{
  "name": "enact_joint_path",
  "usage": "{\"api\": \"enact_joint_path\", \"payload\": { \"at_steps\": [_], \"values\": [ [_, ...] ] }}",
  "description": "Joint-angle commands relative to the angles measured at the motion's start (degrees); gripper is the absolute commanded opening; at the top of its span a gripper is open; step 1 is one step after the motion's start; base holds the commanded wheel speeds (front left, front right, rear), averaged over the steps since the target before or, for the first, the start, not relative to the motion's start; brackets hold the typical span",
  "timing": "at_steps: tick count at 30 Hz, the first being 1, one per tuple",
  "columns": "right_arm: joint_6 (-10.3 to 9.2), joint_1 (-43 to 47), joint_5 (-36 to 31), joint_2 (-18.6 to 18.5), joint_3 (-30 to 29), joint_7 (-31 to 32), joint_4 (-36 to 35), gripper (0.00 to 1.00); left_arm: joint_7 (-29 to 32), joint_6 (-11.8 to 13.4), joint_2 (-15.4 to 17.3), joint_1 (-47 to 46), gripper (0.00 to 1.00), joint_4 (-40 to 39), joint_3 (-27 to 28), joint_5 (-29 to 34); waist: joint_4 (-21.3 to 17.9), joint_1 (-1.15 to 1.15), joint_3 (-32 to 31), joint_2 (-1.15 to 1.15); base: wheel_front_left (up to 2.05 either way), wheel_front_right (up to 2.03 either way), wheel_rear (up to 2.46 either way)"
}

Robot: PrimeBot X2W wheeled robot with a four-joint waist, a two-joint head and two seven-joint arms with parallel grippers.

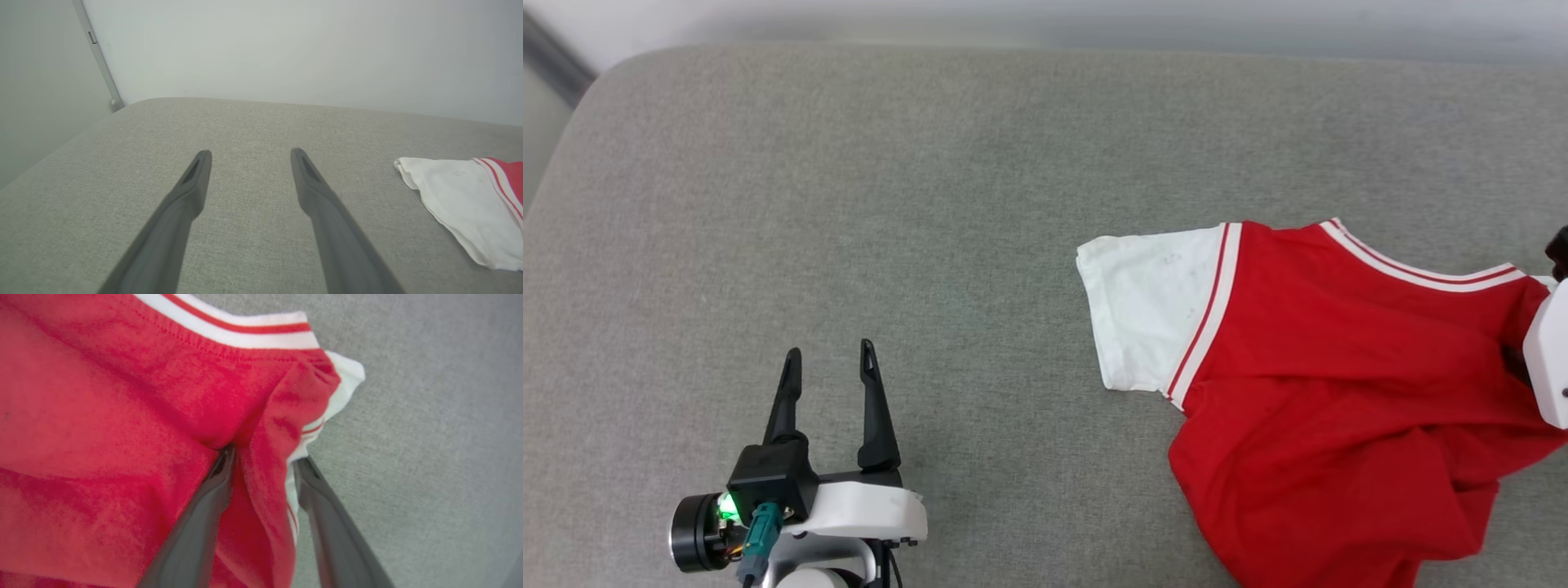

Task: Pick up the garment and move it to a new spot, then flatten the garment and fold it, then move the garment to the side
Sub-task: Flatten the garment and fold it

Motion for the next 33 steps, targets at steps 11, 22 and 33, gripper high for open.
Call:
{"api": "enact_joint_path", "payload": {
  "at_steps": [11, 22, 33],
  "values": [
    [-0.02, -1.21, -13.12, 1.82, -10.62, -26.53, -2.89, 1.0, -0.14, -4.26, 2.25, -3.1, 1.0, 0.13, 4.06, 2.96, -4.42, 0.0, -4.64, 0.0, 0.0, 0.0, 0.0],
    [-0.02, 11.09, -31.88, 17.28, -37.44, -46.15, -12.48, 1.0, 0.33, -10.1, 8.47, -15.81, 1.0, 4.49, 4.85, 3.61, -7.92, 0.0, -3.43, 0.0, 0.0, 0.0, 0.0],
    [-0.03, 30.77, -43.2, 33.89, -52.22, -46.24, -38.3, 1.0, 10.71, -17.13, 11.98, -32.34, 1.0, 12.15, -0.81, 3.49, -9.73, 0.0, -0.25, 0.0, 0.0, 0.0, 0.0]
  ]
}}
